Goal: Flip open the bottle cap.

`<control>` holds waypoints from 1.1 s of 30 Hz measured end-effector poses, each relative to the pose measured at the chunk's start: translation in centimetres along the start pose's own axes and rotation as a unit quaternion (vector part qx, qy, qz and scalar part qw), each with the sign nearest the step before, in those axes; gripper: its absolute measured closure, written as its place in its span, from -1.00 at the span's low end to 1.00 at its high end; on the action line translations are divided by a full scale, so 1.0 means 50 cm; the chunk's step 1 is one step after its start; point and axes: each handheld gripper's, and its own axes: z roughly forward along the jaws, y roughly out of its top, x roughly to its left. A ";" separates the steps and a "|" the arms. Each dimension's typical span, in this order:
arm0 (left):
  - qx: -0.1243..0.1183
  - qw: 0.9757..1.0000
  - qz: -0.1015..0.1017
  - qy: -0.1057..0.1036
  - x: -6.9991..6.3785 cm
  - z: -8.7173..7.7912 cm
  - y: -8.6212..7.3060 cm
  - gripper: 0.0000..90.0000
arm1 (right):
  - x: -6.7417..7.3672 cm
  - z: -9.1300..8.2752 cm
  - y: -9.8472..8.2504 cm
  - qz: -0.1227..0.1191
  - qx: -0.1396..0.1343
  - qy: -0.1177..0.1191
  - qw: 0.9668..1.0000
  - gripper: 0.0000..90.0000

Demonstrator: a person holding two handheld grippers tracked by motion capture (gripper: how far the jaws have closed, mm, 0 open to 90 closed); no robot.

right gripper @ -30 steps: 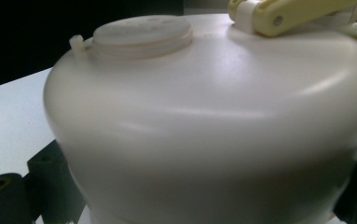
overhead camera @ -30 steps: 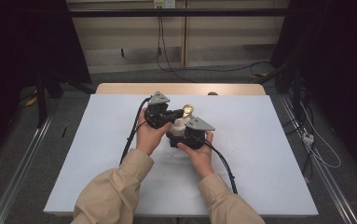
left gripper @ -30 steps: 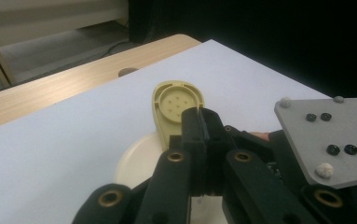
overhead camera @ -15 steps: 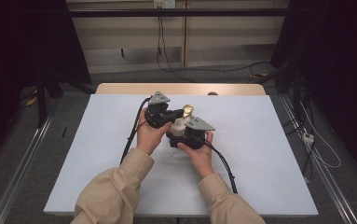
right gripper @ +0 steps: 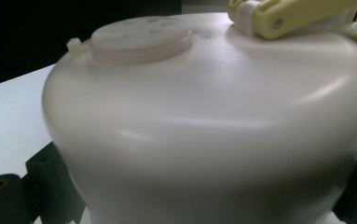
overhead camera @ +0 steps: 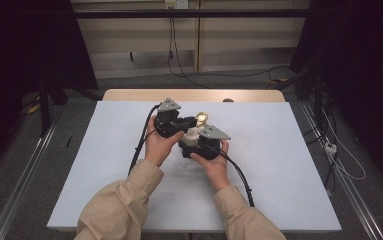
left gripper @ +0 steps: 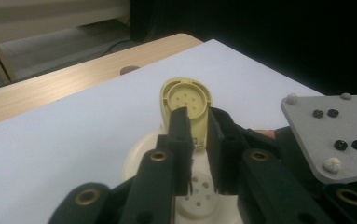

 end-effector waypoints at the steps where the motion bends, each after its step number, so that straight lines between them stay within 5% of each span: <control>1: -0.001 1.000 0.001 0.001 0.000 -0.002 0.001 0.71 | 0.000 -0.001 0.001 0.000 0.002 0.000 1.000 -0.87; 14: 0.004 1.000 -0.013 0.012 0.007 -0.012 -0.012 0.06 | 0.003 -0.011 0.007 0.007 0.015 -0.007 1.000 -0.88; 33: 0.019 0.999 -0.028 0.015 0.019 -0.023 -0.026 -0.50 | 0.003 -0.022 -0.002 0.022 0.041 -0.008 0.999 -0.93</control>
